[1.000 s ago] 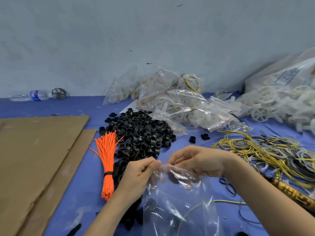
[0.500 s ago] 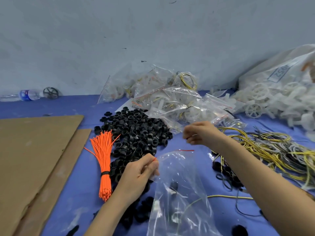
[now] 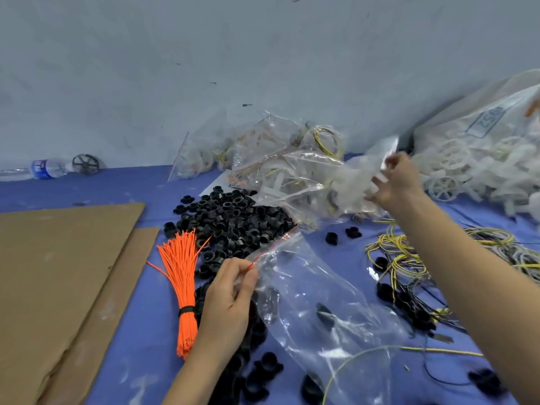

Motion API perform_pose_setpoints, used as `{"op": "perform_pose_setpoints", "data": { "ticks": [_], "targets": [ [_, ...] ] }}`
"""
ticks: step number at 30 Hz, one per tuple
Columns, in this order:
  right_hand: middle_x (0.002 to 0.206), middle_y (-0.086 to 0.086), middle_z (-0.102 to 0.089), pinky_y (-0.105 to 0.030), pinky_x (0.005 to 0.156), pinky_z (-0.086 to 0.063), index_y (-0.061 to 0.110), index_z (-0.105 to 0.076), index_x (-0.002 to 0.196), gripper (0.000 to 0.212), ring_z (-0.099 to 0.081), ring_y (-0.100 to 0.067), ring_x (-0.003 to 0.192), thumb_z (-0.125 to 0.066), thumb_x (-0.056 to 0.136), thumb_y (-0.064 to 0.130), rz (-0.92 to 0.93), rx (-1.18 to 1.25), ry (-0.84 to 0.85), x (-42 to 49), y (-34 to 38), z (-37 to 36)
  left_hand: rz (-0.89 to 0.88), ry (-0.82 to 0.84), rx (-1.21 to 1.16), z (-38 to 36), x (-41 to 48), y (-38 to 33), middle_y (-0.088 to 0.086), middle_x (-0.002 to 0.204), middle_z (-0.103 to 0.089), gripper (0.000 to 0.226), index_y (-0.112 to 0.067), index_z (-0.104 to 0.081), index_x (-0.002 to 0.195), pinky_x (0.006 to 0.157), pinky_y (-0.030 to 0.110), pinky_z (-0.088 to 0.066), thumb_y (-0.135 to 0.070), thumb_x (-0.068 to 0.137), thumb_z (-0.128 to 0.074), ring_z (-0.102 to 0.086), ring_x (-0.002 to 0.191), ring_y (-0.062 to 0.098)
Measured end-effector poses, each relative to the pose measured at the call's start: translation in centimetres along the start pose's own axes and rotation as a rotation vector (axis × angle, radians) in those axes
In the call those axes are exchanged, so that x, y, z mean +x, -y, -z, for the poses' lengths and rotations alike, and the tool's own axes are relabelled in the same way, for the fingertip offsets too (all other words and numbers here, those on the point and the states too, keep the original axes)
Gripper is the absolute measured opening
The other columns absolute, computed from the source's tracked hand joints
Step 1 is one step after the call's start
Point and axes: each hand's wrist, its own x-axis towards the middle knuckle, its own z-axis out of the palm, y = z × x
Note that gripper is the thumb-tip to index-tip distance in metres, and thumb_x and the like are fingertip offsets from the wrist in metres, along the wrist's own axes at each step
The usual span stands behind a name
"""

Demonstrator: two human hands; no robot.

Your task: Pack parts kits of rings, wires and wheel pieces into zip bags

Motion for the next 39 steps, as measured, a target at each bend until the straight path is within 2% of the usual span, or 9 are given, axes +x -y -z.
{"op": "perform_pose_setpoints", "data": {
  "ticks": [5, 10, 13, 17, 22, 26, 32, 34, 39],
  "targets": [
    [0.104, -0.001, -0.063, -0.046, 0.082, -0.039, 0.014, -0.053, 0.074, 0.023, -0.064, -0.023, 0.096, -0.031, 0.08, 0.015, 0.113, 0.008, 0.217, -3.3, 3.9, -1.2, -0.099, -0.078, 0.068, -0.3, 0.0, -0.3, -0.011, 0.091, -0.054, 0.01, -0.03, -0.056, 0.088, 0.075, 0.01, -0.04, -0.026, 0.093, -0.047, -0.055, 0.086, 0.006],
    [0.071, 0.002, -0.061, -0.06, 0.087, -0.046, 0.019, -0.051, 0.039, 0.026, -0.069, -0.025, 0.099, -0.036, 0.059, 0.02, 0.109, 0.042, 0.447, -6.7, 5.0, -1.6, -0.139, -0.079, 0.058, -0.6, -0.2, -0.6, -0.022, 0.106, -0.054, 0.01, -0.03, -0.055, 0.089, 0.082, 0.01, -0.044, -0.024, 0.093, -0.047, -0.055, 0.104, -0.002],
    [0.095, -0.006, -0.069, -0.062, 0.081, -0.048, 0.017, -0.055, 0.041, 0.039, -0.065, -0.028, 0.106, -0.034, 0.073, 0.014, 0.055, 0.031, 0.479, -7.0, 4.6, -1.8, -0.158, -0.139, 0.057, -0.3, -0.3, -0.9, -0.022, 0.109, -0.054, 0.01, -0.034, -0.054, 0.087, 0.084, 0.017, -0.047, -0.032, 0.095, -0.047, -0.055, 0.106, 0.002],
    [0.099, -0.011, -0.062, -0.062, 0.074, -0.047, 0.009, -0.048, 0.065, 0.04, -0.065, -0.028, 0.098, -0.018, 0.092, 0.009, -0.064, -0.005, 0.3, -5.6, 4.2, -1.6, -0.159, -0.343, 0.068, 0.2, -0.5, -1.3, -0.019, 0.109, -0.055, 0.011, -0.04, -0.05, 0.085, 0.084, 0.024, -0.045, -0.037, 0.093, -0.043, -0.055, 0.104, 0.008],
    [0.128, -0.016, -0.046, -0.067, 0.104, -0.02, -0.007, -0.035, 0.13, 0.043, -0.046, -0.031, 0.13, -0.009, 0.097, 0.003, -0.233, -0.255, 0.168, -3.3, 4.9, -4.4, -0.149, -0.605, 0.125, 0.9, -0.2, -1.3, -0.004, 0.122, -0.051, 0.011, -0.04, -0.046, 0.087, 0.086, 0.022, -0.041, -0.032, 0.095, -0.044, -0.052, 0.113, 0.026],
    [0.147, -0.011, -0.031, -0.028, 0.104, -0.039, 0.005, -0.026, 0.142, 0.041, -0.036, -0.022, 0.138, -0.027, 0.103, 0.015, 0.061, -0.098, 0.003, -0.5, 8.7, -6.9, -0.139, -0.602, 0.143, 1.0, 0.0, -0.8, -0.015, 0.138, -0.044, 0.016, -0.049, -0.048, 0.084, 0.089, 0.015, -0.038, -0.036, 0.093, -0.047, -0.044, 0.132, 0.02],
    [0.139, -0.011, -0.037, -0.027, 0.096, -0.041, 0.01, -0.024, 0.146, 0.06, -0.042, -0.027, 0.123, -0.048, 0.095, 0.032, 0.14, -0.597, -0.278, 4.5, 3.7, -4.8, -0.185, -0.555, 0.115, 0.6, 0.0, 0.3, -0.026, 0.153, -0.028, 0.01, -0.04, -0.051, 0.082, 0.099, 0.008, -0.034, -0.045, 0.09, -0.049, -0.029, 0.142, 0.002],
    [0.111, -0.012, -0.052, -0.024, 0.066, -0.043, 0.007, -0.046, 0.13, 0.037, -0.053, -0.025, 0.094, -0.051, 0.094, 0.015, 0.126, -0.821, -0.163, 4.4, -2.2, -3.2, -0.22, -0.522, 0.103, 0.2, -0.1, -0.1, -0.023, 0.155, -0.027, 0.008, -0.044, -0.052, 0.083, 0.108, 0.025, -0.036, -0.042, 0.09, -0.05, -0.029, 0.143, 0.006],
    [0.137, -0.009, -0.048, -0.028, 0.089, -0.042, 0.018, -0.043, 0.14, 0.063, -0.051, -0.028, 0.119, -0.071, 0.083, 0.019, 0.091, -1.363, 0.451, 4.3, -11.9, -1.7, -0.291, -0.512, 0.246, 0.0, -0.5, -0.8, -0.018, 0.155, -0.028, 0.021, -0.05, -0.048, 0.084, 0.094, 0.038, -0.042, -0.031, 0.091, -0.055, -0.038, 0.139, 0.012]
  ]
}}
